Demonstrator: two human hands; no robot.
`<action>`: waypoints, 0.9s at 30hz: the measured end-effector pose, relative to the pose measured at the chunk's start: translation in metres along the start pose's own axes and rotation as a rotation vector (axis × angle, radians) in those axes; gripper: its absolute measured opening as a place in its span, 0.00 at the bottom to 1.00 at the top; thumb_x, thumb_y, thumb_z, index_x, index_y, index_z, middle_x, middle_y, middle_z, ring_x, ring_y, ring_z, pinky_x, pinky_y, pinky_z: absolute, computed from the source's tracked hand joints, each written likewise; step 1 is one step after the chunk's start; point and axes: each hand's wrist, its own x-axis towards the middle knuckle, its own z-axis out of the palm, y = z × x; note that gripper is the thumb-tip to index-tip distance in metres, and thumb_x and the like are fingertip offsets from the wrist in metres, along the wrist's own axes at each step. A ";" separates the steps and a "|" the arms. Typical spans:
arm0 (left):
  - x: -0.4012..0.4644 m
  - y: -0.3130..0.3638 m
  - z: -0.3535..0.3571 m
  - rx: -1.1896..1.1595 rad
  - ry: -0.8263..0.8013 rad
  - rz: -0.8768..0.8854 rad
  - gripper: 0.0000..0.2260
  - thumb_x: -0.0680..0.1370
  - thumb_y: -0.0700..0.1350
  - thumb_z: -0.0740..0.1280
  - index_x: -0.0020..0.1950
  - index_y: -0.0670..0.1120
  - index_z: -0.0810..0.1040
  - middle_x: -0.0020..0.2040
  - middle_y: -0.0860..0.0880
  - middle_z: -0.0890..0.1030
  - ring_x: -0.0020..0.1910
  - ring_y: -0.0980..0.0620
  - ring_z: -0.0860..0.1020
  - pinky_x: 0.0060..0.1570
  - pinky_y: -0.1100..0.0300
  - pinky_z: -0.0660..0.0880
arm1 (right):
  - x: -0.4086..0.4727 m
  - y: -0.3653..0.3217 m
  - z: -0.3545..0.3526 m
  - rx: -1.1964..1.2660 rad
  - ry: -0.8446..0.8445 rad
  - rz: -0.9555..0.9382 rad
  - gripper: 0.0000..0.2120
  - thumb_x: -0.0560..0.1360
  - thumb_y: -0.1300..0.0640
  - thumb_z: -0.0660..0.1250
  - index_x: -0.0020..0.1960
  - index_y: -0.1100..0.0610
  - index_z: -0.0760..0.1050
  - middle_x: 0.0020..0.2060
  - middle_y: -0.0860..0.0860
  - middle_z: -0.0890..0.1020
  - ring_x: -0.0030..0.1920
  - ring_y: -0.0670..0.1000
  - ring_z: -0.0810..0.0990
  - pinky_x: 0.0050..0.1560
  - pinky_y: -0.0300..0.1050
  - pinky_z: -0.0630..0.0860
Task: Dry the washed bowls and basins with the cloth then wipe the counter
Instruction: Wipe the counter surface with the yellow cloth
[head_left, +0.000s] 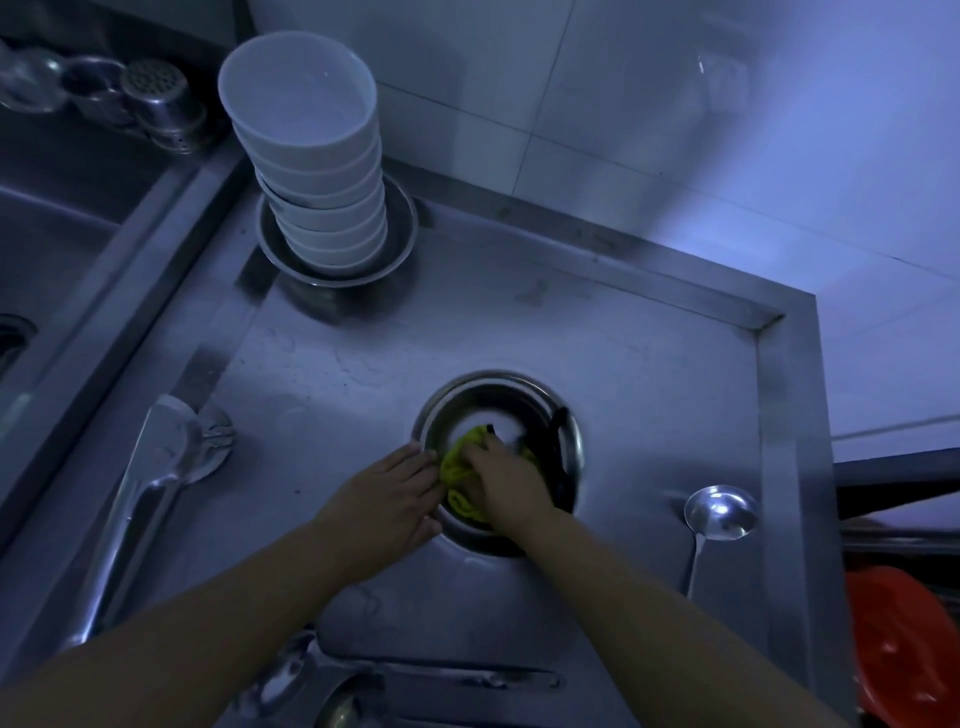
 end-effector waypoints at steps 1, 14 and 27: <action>-0.001 0.000 -0.001 0.000 -0.006 -0.004 0.18 0.75 0.53 0.56 0.48 0.48 0.83 0.49 0.49 0.83 0.55 0.49 0.79 0.63 0.53 0.72 | 0.001 0.000 0.001 -0.015 0.046 0.009 0.14 0.78 0.52 0.61 0.61 0.58 0.71 0.61 0.59 0.71 0.53 0.60 0.76 0.43 0.47 0.69; -0.003 0.001 -0.003 -0.003 -0.058 0.016 0.18 0.74 0.53 0.55 0.48 0.50 0.83 0.50 0.51 0.83 0.57 0.51 0.79 0.66 0.53 0.63 | 0.023 -0.011 0.009 0.474 0.403 0.122 0.16 0.73 0.60 0.69 0.60 0.57 0.75 0.57 0.57 0.72 0.54 0.57 0.75 0.51 0.41 0.67; -0.012 -0.004 -0.009 0.044 -0.129 0.056 0.20 0.66 0.56 0.74 0.54 0.48 0.83 0.52 0.49 0.83 0.56 0.51 0.80 0.58 0.54 0.76 | 0.015 -0.012 -0.010 0.618 0.378 0.165 0.22 0.72 0.62 0.69 0.65 0.56 0.72 0.61 0.55 0.72 0.60 0.55 0.73 0.61 0.43 0.68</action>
